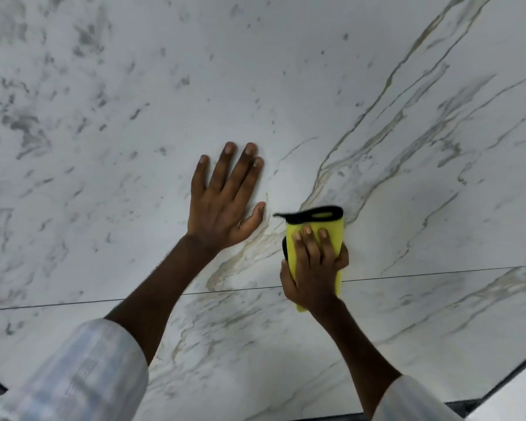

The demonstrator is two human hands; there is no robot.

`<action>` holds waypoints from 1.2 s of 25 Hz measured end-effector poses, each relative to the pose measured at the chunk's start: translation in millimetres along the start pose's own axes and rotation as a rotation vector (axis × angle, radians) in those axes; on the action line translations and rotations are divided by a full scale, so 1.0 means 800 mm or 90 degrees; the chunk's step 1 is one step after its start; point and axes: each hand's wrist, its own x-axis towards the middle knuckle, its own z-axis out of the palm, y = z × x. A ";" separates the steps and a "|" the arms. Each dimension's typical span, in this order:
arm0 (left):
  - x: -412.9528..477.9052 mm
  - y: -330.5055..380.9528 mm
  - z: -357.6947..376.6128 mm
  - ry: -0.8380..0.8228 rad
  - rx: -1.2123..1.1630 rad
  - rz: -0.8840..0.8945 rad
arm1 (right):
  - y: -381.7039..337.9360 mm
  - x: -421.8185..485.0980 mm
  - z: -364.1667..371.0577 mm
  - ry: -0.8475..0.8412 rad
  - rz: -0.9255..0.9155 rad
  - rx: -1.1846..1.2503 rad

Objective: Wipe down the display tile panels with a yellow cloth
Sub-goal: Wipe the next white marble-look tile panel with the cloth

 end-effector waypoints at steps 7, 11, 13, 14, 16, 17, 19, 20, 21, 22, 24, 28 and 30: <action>0.005 -0.009 -0.025 -0.039 -0.076 0.042 | -0.020 0.155 -0.012 0.135 0.075 0.035; -0.004 -0.068 -0.061 -0.019 -0.044 -0.038 | -0.045 -0.027 0.014 -0.004 -0.016 0.015; -0.023 -0.116 -0.062 -0.029 0.030 -0.075 | -0.056 -0.070 0.017 -0.067 -0.049 -0.004; -0.033 -0.134 -0.056 -0.040 0.058 -0.058 | -0.060 -0.064 0.016 -0.073 -0.051 0.001; -0.051 -0.149 -0.040 -0.040 0.086 -0.018 | -0.068 -0.011 0.008 -0.074 -0.062 0.027; -0.055 -0.151 -0.033 -0.027 0.090 -0.016 | -0.073 0.033 0.001 -0.056 -0.079 0.037; -0.053 -0.146 -0.029 -0.004 0.078 -0.024 | -0.080 0.134 -0.016 0.016 -0.084 0.052; -0.052 -0.144 -0.030 0.003 0.067 -0.024 | -0.082 0.178 -0.021 0.055 -0.071 0.055; -0.052 -0.145 -0.031 0.008 0.057 -0.024 | -0.085 0.209 -0.024 0.090 -0.048 0.052; -0.053 -0.147 -0.032 0.009 0.049 -0.025 | -0.089 0.225 -0.024 0.119 -0.022 0.046; -0.053 -0.145 -0.033 0.009 0.041 -0.024 | -0.097 0.200 -0.011 0.140 0.010 0.043; -0.054 -0.146 -0.030 0.007 0.025 -0.028 | -0.123 0.001 0.030 0.009 -0.034 0.003; -0.054 -0.146 -0.030 0.005 0.022 -0.026 | -0.132 -0.051 0.031 -0.049 -0.024 0.007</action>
